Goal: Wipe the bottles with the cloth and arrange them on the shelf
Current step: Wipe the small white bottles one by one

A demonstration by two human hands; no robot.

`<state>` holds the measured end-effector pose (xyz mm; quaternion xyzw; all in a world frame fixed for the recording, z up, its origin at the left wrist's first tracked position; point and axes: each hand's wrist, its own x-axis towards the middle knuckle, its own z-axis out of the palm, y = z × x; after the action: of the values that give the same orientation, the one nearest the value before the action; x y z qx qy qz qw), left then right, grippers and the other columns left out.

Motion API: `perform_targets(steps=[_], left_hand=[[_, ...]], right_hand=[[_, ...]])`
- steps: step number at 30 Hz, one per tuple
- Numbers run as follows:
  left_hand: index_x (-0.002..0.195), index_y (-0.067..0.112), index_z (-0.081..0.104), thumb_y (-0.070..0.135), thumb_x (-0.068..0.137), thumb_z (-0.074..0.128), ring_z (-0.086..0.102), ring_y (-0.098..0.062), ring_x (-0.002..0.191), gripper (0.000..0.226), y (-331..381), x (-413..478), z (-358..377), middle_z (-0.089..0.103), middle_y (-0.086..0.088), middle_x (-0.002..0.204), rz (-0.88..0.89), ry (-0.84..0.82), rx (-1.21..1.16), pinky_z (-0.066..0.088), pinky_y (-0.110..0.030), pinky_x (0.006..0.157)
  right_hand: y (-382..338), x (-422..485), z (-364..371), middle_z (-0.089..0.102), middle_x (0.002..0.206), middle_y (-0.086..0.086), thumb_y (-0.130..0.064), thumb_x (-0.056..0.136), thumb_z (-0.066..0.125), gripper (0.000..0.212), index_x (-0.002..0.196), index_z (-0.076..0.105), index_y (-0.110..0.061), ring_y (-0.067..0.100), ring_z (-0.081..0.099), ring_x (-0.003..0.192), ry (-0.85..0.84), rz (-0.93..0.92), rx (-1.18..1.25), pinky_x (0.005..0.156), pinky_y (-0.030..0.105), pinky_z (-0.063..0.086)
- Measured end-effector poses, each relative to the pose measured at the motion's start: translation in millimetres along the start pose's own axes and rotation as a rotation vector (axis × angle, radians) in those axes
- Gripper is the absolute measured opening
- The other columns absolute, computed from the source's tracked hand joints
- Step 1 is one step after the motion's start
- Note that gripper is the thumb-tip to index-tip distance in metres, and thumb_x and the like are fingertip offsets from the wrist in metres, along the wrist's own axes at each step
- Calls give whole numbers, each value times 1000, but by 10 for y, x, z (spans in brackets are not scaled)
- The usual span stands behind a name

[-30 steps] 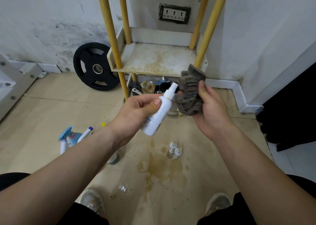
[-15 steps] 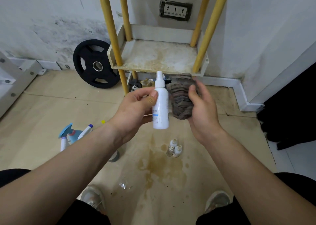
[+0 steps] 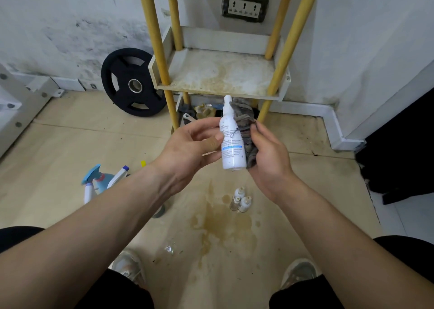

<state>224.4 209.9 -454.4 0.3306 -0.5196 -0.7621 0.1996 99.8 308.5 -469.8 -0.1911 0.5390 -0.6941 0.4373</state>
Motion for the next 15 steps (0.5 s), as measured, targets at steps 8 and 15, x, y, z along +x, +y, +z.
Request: perform_targets(steps=[8, 15], left_hand=[[130, 11, 62, 9, 98, 61, 71, -37, 105, 32, -18, -65, 37, 66, -22, 122, -22, -33, 0, 62, -51, 80], [110, 25, 63, 4, 92, 71, 69, -14, 73, 29, -115, -100, 117, 63, -9, 98, 134, 150, 174, 59, -28, 64]], right_hand=[[75, -77, 45, 69, 125, 1, -20, 112, 32, 32, 127, 58, -30, 14, 67, 115, -43, -67, -146, 93, 30, 56], [216, -79, 39, 64, 134, -8, -31, 107, 36, 45, 151, 43, -25, 7, 61, 123, -62, -182, -458, 100, 35, 52]])
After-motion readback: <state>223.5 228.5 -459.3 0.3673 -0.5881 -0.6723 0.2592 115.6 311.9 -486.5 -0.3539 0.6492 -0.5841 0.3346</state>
